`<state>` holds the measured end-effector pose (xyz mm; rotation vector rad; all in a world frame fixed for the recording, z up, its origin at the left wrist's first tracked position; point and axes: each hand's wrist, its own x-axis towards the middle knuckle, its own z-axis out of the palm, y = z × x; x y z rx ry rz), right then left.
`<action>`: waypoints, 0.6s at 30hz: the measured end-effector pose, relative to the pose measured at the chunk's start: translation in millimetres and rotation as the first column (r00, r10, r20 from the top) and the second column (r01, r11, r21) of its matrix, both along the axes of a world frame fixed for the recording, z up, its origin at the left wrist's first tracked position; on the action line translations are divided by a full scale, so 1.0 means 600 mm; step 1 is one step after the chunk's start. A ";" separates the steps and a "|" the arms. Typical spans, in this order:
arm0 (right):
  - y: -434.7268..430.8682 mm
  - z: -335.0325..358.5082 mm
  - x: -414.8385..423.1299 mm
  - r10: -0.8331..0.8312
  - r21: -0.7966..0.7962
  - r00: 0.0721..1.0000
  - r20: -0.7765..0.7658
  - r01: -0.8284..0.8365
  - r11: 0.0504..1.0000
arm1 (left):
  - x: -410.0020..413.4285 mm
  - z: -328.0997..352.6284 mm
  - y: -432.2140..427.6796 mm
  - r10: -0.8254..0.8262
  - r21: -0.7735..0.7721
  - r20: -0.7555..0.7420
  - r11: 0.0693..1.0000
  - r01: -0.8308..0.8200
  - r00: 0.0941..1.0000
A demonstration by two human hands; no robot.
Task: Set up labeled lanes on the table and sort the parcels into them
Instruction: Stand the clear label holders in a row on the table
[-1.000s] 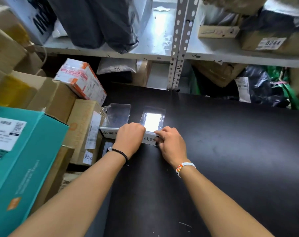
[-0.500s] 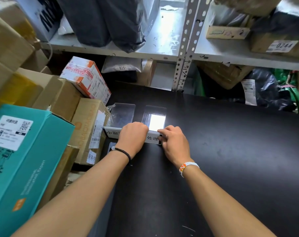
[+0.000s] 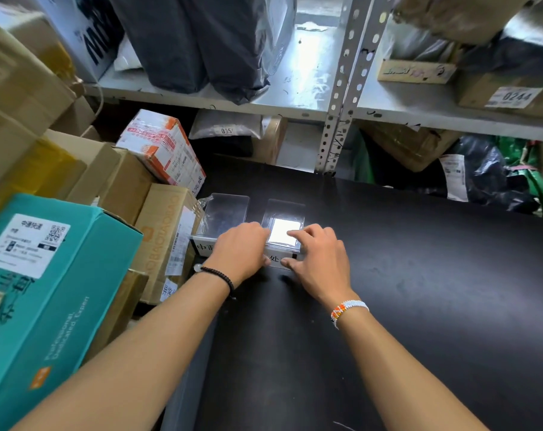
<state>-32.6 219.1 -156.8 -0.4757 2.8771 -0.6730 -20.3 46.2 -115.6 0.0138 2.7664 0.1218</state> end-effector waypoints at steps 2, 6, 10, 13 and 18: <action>-0.021 0.011 -0.003 0.034 -0.002 0.997 -0.069 -0.034 0.999 | -0.013 0.025 -0.021 0.053 0.016 -0.023 0.998 -0.052 0.998; -0.090 0.019 -0.001 0.143 -0.027 0.985 -0.093 -0.146 0.989 | -0.025 0.055 -0.084 0.160 -0.134 -0.019 0.978 -0.161 0.987; -0.157 0.005 0.003 0.214 -0.015 0.974 -0.073 -0.215 0.976 | -0.015 0.055 -0.109 0.177 -0.240 0.043 0.957 -0.162 0.983; -0.186 -0.008 0.004 0.224 0.045 0.971 -0.086 -0.221 0.974 | -0.003 0.045 -0.102 0.128 -0.306 0.055 0.946 -0.105 0.990; -0.196 -0.013 -0.002 0.236 0.055 0.968 -0.088 -0.231 0.971 | 0.002 0.046 -0.098 0.098 -0.362 0.052 0.929 -0.073 0.994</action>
